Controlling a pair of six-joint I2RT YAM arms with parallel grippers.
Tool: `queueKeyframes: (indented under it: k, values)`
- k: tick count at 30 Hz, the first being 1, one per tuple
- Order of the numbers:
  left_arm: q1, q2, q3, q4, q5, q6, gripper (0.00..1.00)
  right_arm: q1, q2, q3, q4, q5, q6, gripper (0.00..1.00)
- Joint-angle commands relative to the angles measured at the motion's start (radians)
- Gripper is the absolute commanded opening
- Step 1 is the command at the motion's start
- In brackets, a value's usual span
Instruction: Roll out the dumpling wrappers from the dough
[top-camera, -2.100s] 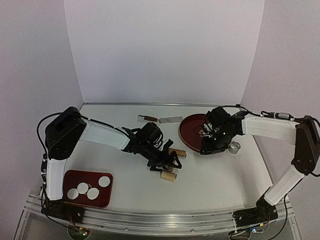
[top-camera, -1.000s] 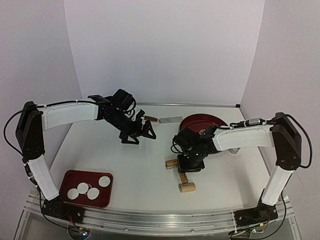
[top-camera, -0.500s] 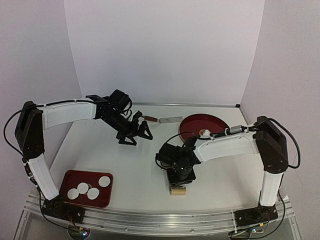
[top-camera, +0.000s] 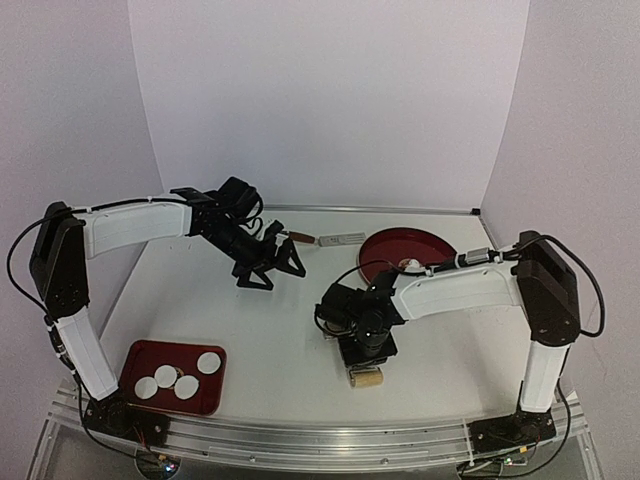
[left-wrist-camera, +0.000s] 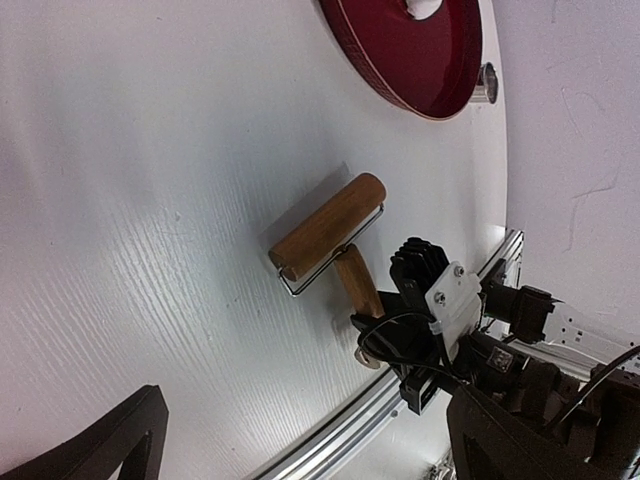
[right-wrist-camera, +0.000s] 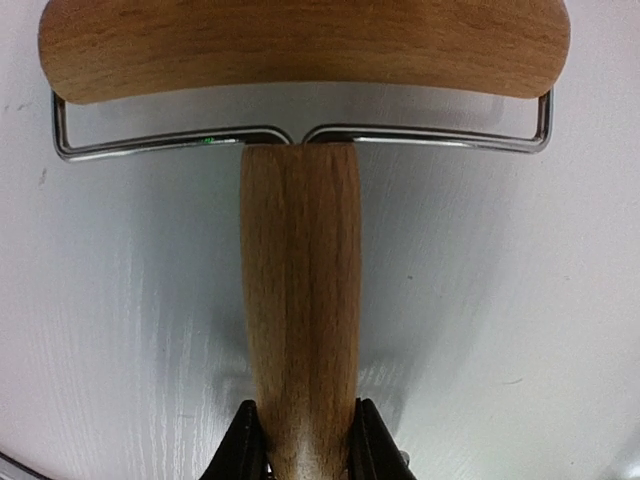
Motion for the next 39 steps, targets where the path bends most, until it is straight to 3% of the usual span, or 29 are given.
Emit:
queueKeyframes:
  k: [1,8,18,27,32,39]
  values:
    - [0.006,-0.017,0.057,-0.020,0.120,0.028,1.00,-0.002,-0.144,0.120,-0.020,-0.012,-0.179,0.00]
    - [0.006,-0.066,0.018,-0.013,0.306,0.022,1.00,0.018,-0.156,0.302,-0.152,-0.108,-0.346,0.00]
    - [0.005,-0.089,-0.097,0.063,0.472,-0.047,0.97,0.020,-0.164,0.381,-0.171,-0.123,-0.416,0.00]
    - [-0.008,-0.034,-0.079,0.085,0.555,-0.067,0.86,0.019,-0.152,0.432,-0.203,-0.122,-0.507,0.00]
    - [-0.037,0.006,-0.049,0.114,0.553,-0.095,0.69,0.019,-0.149,0.449,-0.218,-0.118,-0.546,0.00]
    - [-0.071,0.013,-0.087,0.279,0.558,-0.221,0.61,0.021,-0.145,0.458,-0.221,-0.120,-0.568,0.00]
